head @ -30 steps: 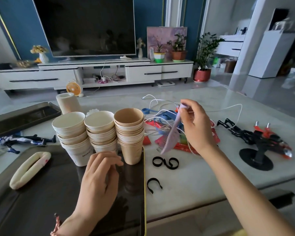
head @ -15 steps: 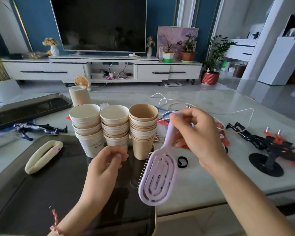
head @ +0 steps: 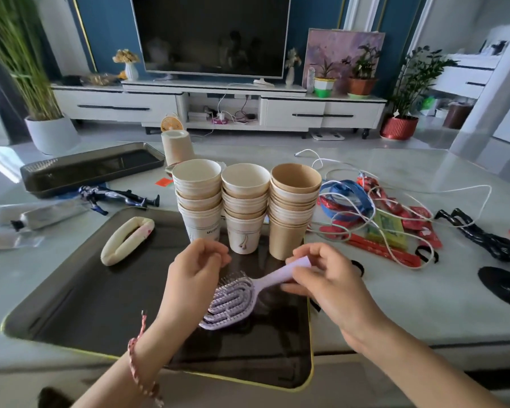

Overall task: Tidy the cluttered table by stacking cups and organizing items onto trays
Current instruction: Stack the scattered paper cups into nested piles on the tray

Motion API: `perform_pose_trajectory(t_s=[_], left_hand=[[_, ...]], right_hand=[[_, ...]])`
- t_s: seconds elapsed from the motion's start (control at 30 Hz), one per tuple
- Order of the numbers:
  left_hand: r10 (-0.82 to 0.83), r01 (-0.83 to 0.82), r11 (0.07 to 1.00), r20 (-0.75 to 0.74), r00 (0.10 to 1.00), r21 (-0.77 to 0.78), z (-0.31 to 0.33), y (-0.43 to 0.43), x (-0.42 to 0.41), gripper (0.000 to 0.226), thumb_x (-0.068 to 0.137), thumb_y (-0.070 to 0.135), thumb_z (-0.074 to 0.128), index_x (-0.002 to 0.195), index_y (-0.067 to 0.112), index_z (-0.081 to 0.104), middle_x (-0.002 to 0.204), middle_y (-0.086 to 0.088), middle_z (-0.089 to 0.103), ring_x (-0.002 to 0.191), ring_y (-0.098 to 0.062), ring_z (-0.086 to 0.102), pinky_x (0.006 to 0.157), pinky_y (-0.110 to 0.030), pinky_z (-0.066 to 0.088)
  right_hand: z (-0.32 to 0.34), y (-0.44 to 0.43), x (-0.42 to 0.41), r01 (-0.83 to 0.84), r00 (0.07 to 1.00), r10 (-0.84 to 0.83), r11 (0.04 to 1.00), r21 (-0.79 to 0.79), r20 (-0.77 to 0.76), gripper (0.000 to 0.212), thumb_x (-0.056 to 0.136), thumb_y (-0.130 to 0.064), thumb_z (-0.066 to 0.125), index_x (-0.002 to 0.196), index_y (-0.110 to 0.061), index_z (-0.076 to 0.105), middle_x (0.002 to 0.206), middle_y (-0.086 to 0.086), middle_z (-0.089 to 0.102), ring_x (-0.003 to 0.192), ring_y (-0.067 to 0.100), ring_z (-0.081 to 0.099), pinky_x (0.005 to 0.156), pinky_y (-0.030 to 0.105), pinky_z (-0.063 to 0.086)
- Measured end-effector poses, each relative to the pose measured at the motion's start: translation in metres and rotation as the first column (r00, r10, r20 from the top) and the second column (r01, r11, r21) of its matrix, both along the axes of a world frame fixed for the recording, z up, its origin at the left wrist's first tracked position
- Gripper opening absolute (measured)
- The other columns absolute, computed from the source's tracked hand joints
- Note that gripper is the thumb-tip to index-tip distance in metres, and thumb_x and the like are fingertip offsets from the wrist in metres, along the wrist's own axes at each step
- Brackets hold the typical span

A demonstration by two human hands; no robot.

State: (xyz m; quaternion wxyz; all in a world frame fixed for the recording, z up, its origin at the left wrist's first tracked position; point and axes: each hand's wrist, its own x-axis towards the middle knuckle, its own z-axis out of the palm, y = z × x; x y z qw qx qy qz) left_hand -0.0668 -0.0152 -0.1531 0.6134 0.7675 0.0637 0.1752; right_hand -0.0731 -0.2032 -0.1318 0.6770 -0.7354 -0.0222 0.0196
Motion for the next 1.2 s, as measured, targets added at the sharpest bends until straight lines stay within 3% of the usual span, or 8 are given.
perform_pose_trajectory(t_s=[0.13, 0.27, 0.43, 0.6, 0.67, 0.73, 0.9, 1.2], left_hand=[[0.102, -0.104, 0.99, 0.028, 0.994, 0.094, -0.002, 0.019, -0.005, 0.033, 0.082, -0.004, 0.048, 0.073, 0.024, 0.063, 0.074, 0.009, 0.069, 0.069, 0.003, 0.06, 0.064, -0.011, 0.043], [0.239, -0.251, 0.929, 0.077, 0.968, 0.273, 0.006, 0.053, -0.007, 0.023, 0.086, 0.001, 0.048, 0.083, 0.019, 0.062, 0.09, 0.005, 0.065, 0.068, -0.002, 0.054, 0.059, -0.009, 0.039], [0.469, -0.261, 0.631, -0.091, 0.878, 0.731, 0.004, 0.109, -0.014, 0.033, 0.092, 0.019, 0.044, 0.123, 0.01, 0.05, 0.126, -0.016, 0.048, 0.12, -0.033, 0.038, 0.101, -0.044, 0.029], [0.518, -0.168, 0.663, -0.285, 0.807, 0.73, 0.004, 0.127, -0.013, 0.054, 0.095, 0.043, 0.035, 0.135, 0.006, 0.035, 0.136, -0.019, 0.042, 0.128, -0.033, 0.035, 0.107, -0.043, 0.02], [0.526, -0.16, 0.648, -0.285, 0.801, 0.745, 0.002, 0.128, -0.011, 0.058, 0.095, 0.048, 0.032, 0.137, 0.008, 0.034, 0.137, -0.019, 0.042, 0.128, -0.034, 0.036, 0.106, -0.044, 0.021], [0.537, -0.166, 0.637, -0.279, 0.796, 0.753, 0.0, 0.128, -0.01, 0.059, 0.094, 0.05, 0.03, 0.135, 0.008, 0.036, 0.136, -0.019, 0.043, 0.126, -0.034, 0.037, 0.105, -0.044, 0.022], [0.548, -0.151, 0.596, -0.262, 0.794, 0.789, -0.002, 0.13, -0.008, 0.059, 0.095, 0.05, 0.029, 0.129, 0.004, 0.043, 0.132, -0.019, 0.045, 0.122, -0.036, 0.039, 0.102, -0.044, 0.026], [0.616, -0.292, 0.66, -0.275, 0.738, 0.692, -0.005, 0.128, -0.003, 0.064, 0.095, 0.047, 0.031, 0.122, -0.009, 0.047, 0.129, -0.026, 0.041, 0.122, -0.039, 0.032, 0.104, -0.045, 0.019]], right_hand=[[-0.011, 0.018, -0.004, -0.07, 0.962, 0.182, 0.886, -0.459, 0.205, 0.013, 0.084, -0.022, 0.066, 0.089, -0.026, 0.055, 0.082, -0.004, 0.064, 0.075, 0.009, 0.061, 0.068, 0.026, 0.052], [-0.02, 0.047, -0.004, 0.004, 0.859, 0.382, 0.662, -0.749, 0.341, 0.017, 0.086, -0.038, 0.06, 0.095, -0.028, 0.05, 0.092, -0.012, 0.06, 0.081, 0.007, 0.055, 0.062, 0.021, 0.04], [-0.026, 0.086, -0.003, -0.041, 0.742, 0.578, 0.544, -0.838, 0.339, 0.014, 0.092, -0.029, 0.051, 0.103, -0.021, 0.051, 0.104, -0.005, 0.058, 0.097, 0.014, 0.05, 0.071, 0.02, 0.031], [-0.028, 0.099, -0.014, -0.088, 0.77, 0.6, 0.434, -0.897, 0.215, 0.06, 0.093, -0.052, 0.038, 0.142, -0.021, 0.026, 0.146, -0.001, 0.028, 0.134, 0.017, 0.025, 0.108, 0.028, 0.022], [-0.027, 0.101, -0.032, 0.003, 0.74, 0.6, 0.448, -0.894, 0.303, 0.068, 0.088, -0.062, 0.033, 0.137, -0.016, 0.034, 0.14, 0.003, 0.039, 0.13, 0.014, 0.037, 0.103, 0.023, 0.032], [-0.03, 0.103, -0.047, 0.106, 0.67, 0.618, 0.47, -0.876, 0.412, 0.058, 0.081, -0.061, 0.036, 0.114, -0.017, 0.054, 0.113, 0.0, 0.062, 0.107, 0.015, 0.061, 0.082, 0.02, 0.05], [-0.043, 0.106, -0.051, 0.237, 0.561, 0.704, 0.367, -0.9, 0.435, 0.035, 0.081, -0.047, 0.041, 0.076, -0.023, 0.067, 0.098, 0.005, 0.069, 0.097, 0.025, 0.067, 0.071, 0.027, 0.055], [-0.037, 0.098, -0.03, 0.282, 0.357, 0.854, 0.287, -0.916, 0.378, 0.006, 0.079, -0.032, 0.066, 0.082, -0.027, 0.068, 0.105, -0.005, 0.068, 0.11, 0.018, 0.062, 0.077, 0.023, 0.053]])
